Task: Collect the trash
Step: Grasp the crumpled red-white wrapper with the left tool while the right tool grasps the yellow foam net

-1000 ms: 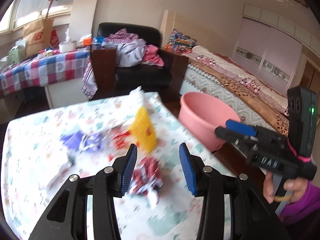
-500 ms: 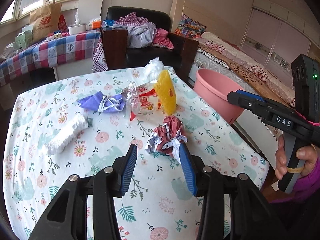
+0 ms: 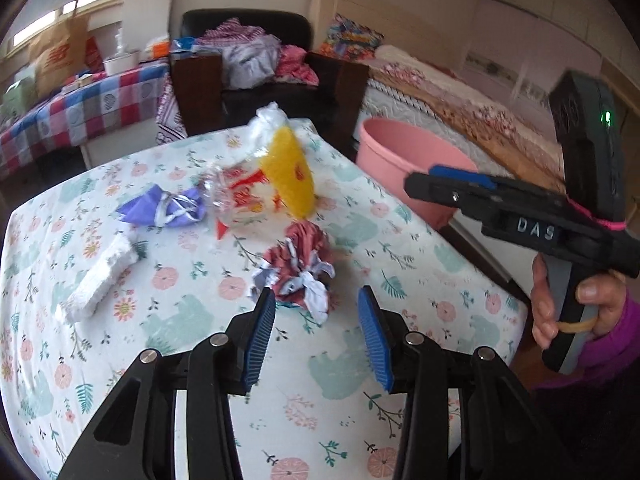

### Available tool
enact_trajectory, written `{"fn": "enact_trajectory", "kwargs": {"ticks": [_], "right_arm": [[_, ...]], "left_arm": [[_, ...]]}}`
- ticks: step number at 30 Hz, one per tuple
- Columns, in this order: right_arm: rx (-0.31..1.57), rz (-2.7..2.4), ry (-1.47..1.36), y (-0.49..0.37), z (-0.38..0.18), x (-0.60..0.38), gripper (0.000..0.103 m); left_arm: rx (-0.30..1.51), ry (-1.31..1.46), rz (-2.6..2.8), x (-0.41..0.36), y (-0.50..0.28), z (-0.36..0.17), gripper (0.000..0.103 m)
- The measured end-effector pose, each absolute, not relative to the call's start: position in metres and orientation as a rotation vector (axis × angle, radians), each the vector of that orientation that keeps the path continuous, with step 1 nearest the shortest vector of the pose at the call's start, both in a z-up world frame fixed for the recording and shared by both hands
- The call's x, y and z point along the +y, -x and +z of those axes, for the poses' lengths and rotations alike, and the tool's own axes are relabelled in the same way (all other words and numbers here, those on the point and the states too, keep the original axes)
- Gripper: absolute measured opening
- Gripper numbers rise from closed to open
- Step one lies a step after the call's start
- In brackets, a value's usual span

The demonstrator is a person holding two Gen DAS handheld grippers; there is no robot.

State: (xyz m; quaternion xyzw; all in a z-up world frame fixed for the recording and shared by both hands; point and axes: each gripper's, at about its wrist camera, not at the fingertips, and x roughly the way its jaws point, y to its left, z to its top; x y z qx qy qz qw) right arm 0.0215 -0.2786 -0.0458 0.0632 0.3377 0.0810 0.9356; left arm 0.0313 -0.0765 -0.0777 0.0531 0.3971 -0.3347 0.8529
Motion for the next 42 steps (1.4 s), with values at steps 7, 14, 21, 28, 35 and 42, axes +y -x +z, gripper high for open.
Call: {"fn": "enact_trajectory", "kwargs": {"ticks": [7, 14, 21, 28, 35, 42], "right_arm": [[0.699, 0.167, -0.139, -0.022, -0.05, -0.28, 0.051], [0.713, 0.178, -0.144, -0.027, -0.052, -0.279, 0.051], [0.713, 0.223, -0.126, -0.043, -0.05, -0.265, 0.051], [0.716, 0.284, -0.065, -0.072, -0.05, -0.235, 0.051], [0.742, 0.277, -0.022, -0.102, -0.063, -0.212, 0.051], [0.768, 0.222, 0.005, -0.116, -0.079, -0.214, 0.051]], "left_arm": [[0.872, -0.157, -0.698, -0.092, -0.038, -0.09, 0.033], [0.878, -0.135, -0.678, -0.091, -0.047, -0.095, 0.005], [0.811, -0.086, -0.656, -0.066, -0.039, -0.078, 0.004], [0.785, 0.017, -0.594, -0.028, -0.035, -0.065, 0.004], [0.788, 0.051, -0.568, -0.014, -0.034, -0.066, 0.004], [0.784, 0.076, -0.568, -0.007, -0.033, -0.068, 0.004]]}}
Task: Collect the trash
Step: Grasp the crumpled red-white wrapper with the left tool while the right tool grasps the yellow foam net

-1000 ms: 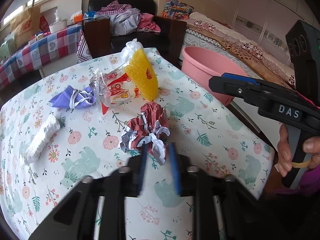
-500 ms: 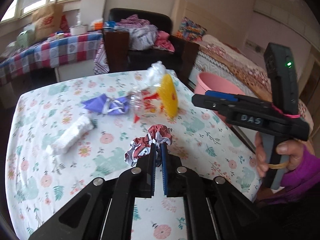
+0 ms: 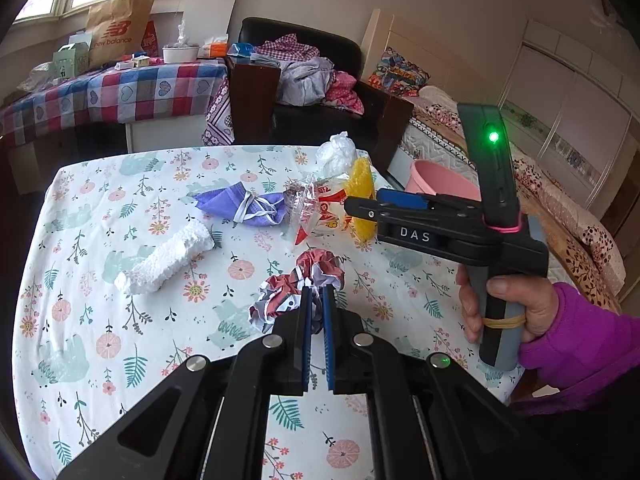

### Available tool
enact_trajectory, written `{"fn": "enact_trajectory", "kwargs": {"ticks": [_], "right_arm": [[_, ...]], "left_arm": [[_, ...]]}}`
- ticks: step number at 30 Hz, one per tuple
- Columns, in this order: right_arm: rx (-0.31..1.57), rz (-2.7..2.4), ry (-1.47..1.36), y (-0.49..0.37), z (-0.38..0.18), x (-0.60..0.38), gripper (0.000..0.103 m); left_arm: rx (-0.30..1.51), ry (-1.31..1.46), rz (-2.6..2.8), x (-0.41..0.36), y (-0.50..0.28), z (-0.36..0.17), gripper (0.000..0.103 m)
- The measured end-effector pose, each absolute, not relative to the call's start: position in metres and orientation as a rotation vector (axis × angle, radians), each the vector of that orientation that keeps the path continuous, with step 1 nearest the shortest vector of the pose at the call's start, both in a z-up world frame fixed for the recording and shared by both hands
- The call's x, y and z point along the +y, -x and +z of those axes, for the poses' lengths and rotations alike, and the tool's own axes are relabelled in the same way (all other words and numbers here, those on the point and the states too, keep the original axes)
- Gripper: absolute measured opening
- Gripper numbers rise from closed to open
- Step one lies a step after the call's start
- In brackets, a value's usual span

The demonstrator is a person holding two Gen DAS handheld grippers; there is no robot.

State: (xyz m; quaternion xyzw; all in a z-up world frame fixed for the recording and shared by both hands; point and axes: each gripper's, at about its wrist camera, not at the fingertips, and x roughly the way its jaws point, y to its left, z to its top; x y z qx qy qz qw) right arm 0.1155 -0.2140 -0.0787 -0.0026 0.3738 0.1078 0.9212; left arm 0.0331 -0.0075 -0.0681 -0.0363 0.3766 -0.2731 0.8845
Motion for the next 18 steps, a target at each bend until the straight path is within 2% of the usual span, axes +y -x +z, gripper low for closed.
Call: {"fn": "enact_trajectory", "kwargs": {"ticks": [1, 2, 5, 18], "right_arm": [[0.776, 0.22, 0.003, -0.117, -0.08, -0.216, 0.048], [0.784, 0.219, 0.001, -0.118, -0.082, -0.218, 0.036], [0.805, 0.217, -0.01, -0.122, -0.087, -0.22, 0.019], [0.735, 0.234, -0.125, -0.086, -0.056, -0.251, 0.016]], "left_arm": [[0.786, 0.08, -0.568, -0.006, -0.034, -0.069, 0.004], [0.787, 0.084, -0.568, -0.006, -0.034, -0.069, 0.004], [0.788, 0.092, -0.567, -0.005, -0.035, -0.07, 0.004], [0.743, 0.111, -0.56, -0.006, -0.034, -0.055, 0.004]]}}
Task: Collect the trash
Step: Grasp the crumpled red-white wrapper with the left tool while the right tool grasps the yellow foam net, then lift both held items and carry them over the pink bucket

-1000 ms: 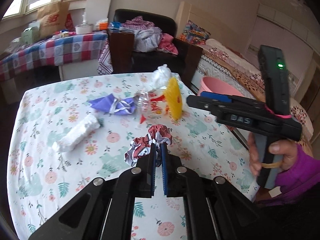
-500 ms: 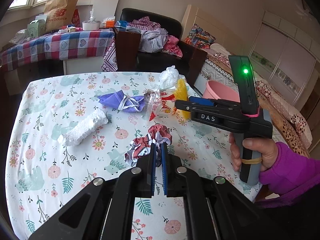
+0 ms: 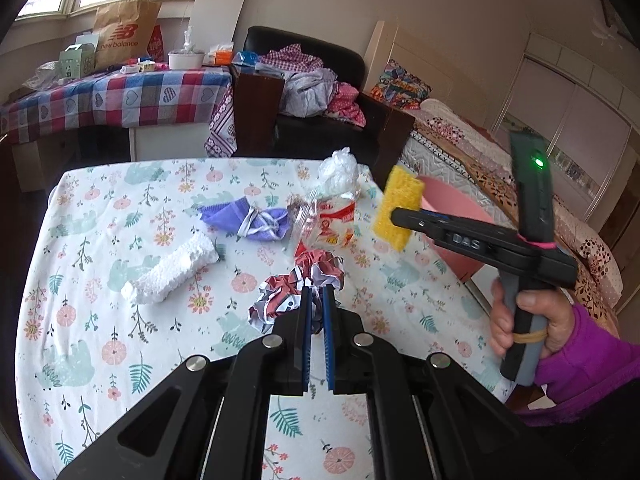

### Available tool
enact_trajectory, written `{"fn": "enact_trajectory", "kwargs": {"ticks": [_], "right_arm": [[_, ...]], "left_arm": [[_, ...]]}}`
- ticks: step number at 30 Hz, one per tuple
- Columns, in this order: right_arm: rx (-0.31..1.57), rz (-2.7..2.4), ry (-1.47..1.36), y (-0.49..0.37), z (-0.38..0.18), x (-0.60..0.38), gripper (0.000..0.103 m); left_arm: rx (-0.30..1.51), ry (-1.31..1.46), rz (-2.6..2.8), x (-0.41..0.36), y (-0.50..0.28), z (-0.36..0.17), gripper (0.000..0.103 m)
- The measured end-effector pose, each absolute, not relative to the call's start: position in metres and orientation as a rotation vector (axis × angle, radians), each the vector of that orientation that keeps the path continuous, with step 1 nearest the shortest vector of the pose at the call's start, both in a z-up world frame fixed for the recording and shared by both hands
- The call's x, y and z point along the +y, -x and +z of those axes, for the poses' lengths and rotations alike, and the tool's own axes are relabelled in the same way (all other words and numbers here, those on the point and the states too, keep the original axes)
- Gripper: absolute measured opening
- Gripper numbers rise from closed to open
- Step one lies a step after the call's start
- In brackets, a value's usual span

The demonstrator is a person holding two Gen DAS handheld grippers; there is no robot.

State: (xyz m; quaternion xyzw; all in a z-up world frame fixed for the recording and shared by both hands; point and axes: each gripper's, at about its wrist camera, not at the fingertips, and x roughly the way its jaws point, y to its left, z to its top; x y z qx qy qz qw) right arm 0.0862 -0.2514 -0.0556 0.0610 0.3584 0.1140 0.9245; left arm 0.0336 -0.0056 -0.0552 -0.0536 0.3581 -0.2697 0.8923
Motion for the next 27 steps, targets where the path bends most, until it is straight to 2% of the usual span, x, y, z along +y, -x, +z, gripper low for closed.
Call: {"fn": "enact_trajectory", "kwargs": {"ticks": [14, 27], "right_arm": [[0.634, 0.163, -0.222, -0.046, -0.027, -0.305, 0.016], [0.584, 0.036, -0.302, -0.028, -0.034, -0.369, 0.016]], "left_arm": [[0.649, 0.131, -0.603, -0.033, -0.031, -0.019, 0.004], [0.632, 0.148, -0.697, -0.101, -0.056, -0.001, 0.004]]}}
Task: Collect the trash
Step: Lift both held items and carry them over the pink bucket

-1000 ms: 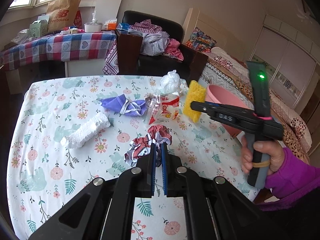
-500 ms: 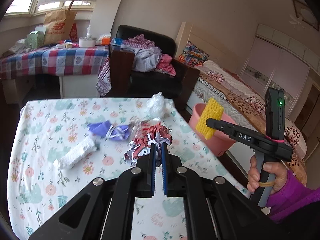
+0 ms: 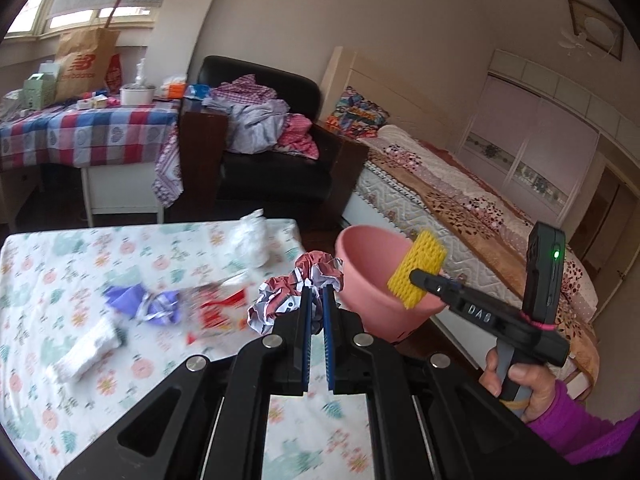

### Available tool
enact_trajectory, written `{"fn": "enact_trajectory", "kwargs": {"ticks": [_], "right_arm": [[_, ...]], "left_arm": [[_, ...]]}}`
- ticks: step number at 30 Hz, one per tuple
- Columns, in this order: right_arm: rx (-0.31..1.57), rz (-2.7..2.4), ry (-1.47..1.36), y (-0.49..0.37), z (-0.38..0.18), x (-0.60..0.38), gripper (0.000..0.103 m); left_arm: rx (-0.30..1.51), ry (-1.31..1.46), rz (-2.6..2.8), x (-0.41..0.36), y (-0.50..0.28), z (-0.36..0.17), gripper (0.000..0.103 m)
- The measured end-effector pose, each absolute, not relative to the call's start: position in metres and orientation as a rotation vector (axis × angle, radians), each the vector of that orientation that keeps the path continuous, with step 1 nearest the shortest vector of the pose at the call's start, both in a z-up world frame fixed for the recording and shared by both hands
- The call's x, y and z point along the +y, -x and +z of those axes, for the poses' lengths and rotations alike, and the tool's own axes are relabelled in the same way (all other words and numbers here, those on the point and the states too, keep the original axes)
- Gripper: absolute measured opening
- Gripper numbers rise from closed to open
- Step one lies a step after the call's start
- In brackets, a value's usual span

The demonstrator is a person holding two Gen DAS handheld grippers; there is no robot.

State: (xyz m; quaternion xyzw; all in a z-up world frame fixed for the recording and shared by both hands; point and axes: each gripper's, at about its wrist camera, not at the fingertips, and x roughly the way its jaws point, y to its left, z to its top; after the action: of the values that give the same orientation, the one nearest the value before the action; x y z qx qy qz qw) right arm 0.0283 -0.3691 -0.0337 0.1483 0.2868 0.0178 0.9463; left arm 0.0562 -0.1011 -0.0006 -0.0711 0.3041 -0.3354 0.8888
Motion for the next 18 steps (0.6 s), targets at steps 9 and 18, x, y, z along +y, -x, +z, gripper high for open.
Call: {"fn": "enact_trajectory", "kwargs": {"ticks": [9, 18], "right_arm": [[0.583, -0.036, -0.339, -0.023, -0.045, -0.396, 0.016], [0.563, -0.098, -0.375, -0.025, -0.053, -0.415, 0.016]], "left_arm": [[0.637, 0.115, -0.786, -0.164, -0.076, 0.001, 0.004], [0.637, 0.079, -0.844, -0.22, -0.095, 0.001, 0.004]]}}
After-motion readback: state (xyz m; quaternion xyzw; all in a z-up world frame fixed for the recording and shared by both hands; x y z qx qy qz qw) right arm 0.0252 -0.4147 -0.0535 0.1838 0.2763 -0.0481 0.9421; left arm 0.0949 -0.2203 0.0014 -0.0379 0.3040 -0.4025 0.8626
